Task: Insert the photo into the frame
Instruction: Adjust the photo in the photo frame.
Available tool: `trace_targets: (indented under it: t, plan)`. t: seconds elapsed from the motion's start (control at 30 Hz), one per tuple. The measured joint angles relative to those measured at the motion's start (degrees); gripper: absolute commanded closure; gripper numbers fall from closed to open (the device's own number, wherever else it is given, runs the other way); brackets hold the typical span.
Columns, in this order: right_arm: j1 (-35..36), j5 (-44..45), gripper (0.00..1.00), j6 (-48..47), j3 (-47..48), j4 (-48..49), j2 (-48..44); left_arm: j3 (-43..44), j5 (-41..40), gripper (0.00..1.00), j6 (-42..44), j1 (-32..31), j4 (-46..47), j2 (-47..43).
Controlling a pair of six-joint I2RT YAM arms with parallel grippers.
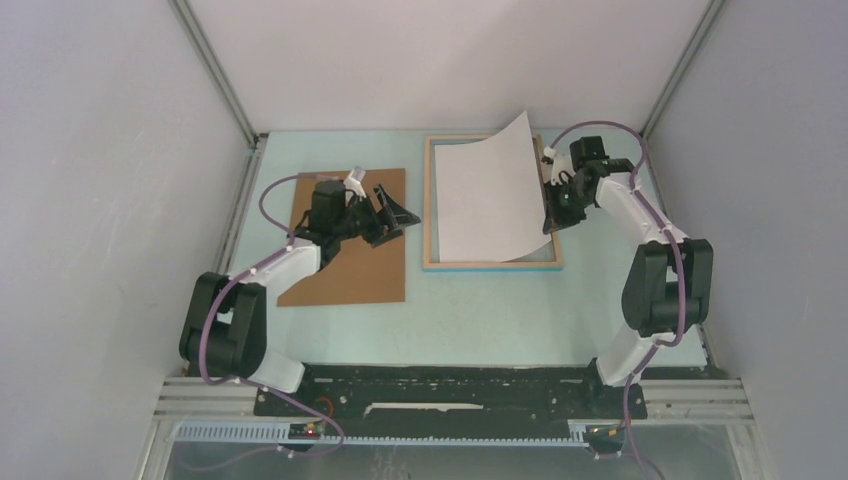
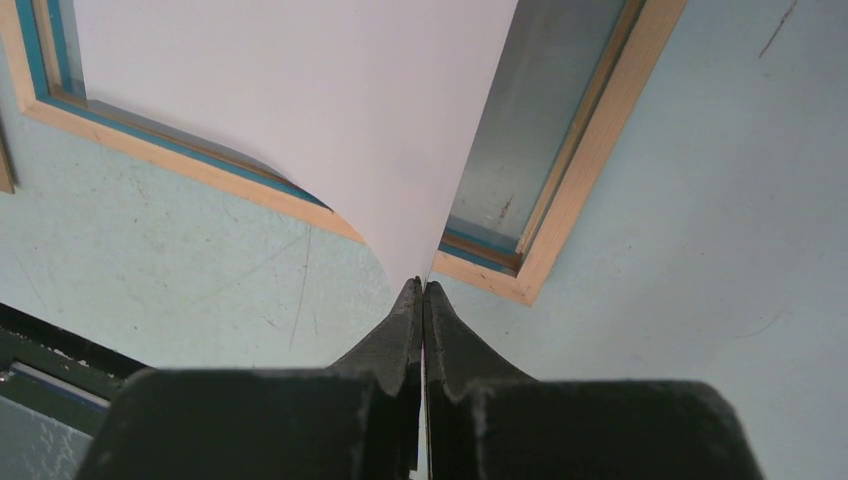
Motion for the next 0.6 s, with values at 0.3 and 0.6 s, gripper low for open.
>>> trace_targets:
  t: [0.3, 0.6]
  plan:
    - [2.12, 0.09, 1.00, 0.37, 2.03, 0.79, 2.56, -0.02, 0.48, 0.16, -0.44, 0.22, 0.35, -0.31]
    - [2.47, -0.20, 1.00, 2.97, 2.67, 0.81, 4.37, -0.04, 0.70, 0.16, -0.96, 0.59, 0.61, -0.31]
